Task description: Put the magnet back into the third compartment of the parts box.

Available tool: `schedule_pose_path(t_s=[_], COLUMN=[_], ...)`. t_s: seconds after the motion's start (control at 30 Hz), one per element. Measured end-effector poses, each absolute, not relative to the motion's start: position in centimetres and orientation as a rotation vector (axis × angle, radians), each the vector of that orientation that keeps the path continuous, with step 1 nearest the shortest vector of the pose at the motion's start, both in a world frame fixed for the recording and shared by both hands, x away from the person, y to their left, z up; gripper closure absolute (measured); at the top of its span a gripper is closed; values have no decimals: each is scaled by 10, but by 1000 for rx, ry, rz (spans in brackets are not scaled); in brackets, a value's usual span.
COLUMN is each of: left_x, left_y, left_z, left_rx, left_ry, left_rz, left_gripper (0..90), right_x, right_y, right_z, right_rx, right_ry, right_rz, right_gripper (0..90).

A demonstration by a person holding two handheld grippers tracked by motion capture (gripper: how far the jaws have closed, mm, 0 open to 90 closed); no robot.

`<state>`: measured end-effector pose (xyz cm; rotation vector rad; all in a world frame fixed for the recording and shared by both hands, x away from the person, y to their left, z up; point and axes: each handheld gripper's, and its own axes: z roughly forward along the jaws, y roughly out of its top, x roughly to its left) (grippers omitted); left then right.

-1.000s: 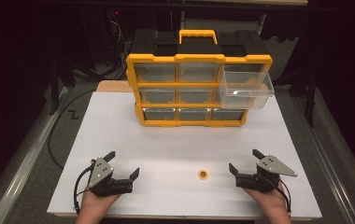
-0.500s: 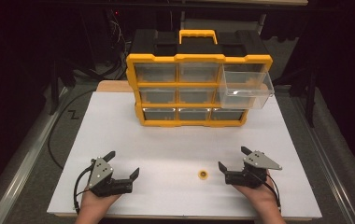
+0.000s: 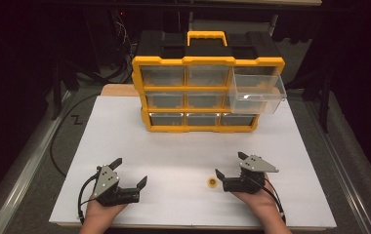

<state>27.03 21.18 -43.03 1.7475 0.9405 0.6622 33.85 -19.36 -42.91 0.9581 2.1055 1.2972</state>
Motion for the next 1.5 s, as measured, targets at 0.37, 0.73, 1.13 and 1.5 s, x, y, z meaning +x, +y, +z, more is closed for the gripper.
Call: schedule_pose_path(t_s=[0.37, 0.73, 1.13, 1.5], left_x=[270, 269, 269, 269], left_y=[213, 214, 214, 215], left_z=[-430, -429, -429, -429], left_rx=[1734, 1725, 1727, 1727], left_ry=[945, 943, 944, 941], left_rz=[656, 651, 648, 639], left_gripper=[1, 1, 1, 1], right_x=[341, 333, 327, 326], right_y=[-175, -174, -170, -164], right_z=[-429, -427, -429, -432], right_rx=[942, 937, 932, 935], right_ry=[2147, 2182, 2306, 2389], right_rz=[1309, 1335, 1287, 1210], right_gripper=[9, 9, 15, 16])
